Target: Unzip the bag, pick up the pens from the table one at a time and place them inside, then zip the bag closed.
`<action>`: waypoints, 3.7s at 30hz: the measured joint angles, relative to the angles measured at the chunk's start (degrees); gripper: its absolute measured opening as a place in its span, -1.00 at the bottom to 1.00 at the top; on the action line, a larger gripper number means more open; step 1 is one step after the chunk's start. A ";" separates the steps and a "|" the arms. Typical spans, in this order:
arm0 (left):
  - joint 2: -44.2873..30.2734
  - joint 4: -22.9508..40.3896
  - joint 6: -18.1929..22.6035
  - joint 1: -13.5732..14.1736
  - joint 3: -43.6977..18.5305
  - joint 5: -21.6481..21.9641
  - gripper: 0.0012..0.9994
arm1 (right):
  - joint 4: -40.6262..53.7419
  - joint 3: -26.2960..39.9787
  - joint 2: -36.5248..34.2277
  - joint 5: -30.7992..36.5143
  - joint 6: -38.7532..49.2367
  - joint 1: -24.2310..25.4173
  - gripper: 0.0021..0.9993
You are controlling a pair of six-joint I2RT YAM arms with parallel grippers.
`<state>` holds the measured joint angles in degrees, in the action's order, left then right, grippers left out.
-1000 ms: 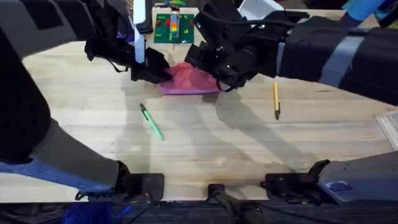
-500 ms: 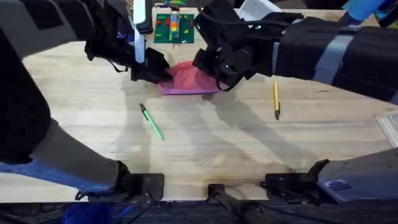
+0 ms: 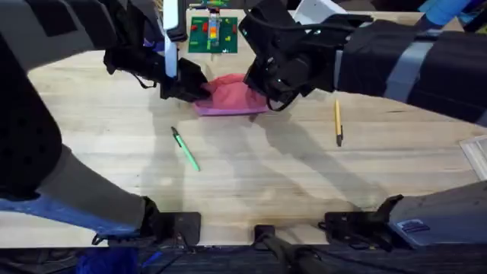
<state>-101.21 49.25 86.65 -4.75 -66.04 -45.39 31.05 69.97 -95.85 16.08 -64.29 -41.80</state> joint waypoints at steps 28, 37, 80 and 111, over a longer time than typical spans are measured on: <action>0.01 -0.02 0.00 0.00 0.00 0.00 -0.92 | 0.70 0.00 1.88 0.19 0.00 0.00 -0.94; 0.02 -0.04 -0.02 0.00 0.00 -0.02 -0.92 | 0.83 -0.02 3.12 0.17 0.00 0.04 -0.94; 0.01 0.24 0.00 0.11 0.20 -0.20 -0.92 | -6.48 0.61 6.22 -6.24 31.00 0.13 -0.94; 0.02 0.27 0.00 0.11 0.21 -0.40 -0.92 | -20.86 1.70 -3.68 -23.66 26.75 0.04 -0.94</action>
<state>-101.19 49.52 86.65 -4.64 -65.83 -45.78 10.19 71.68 -99.53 -7.59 -37.54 -41.76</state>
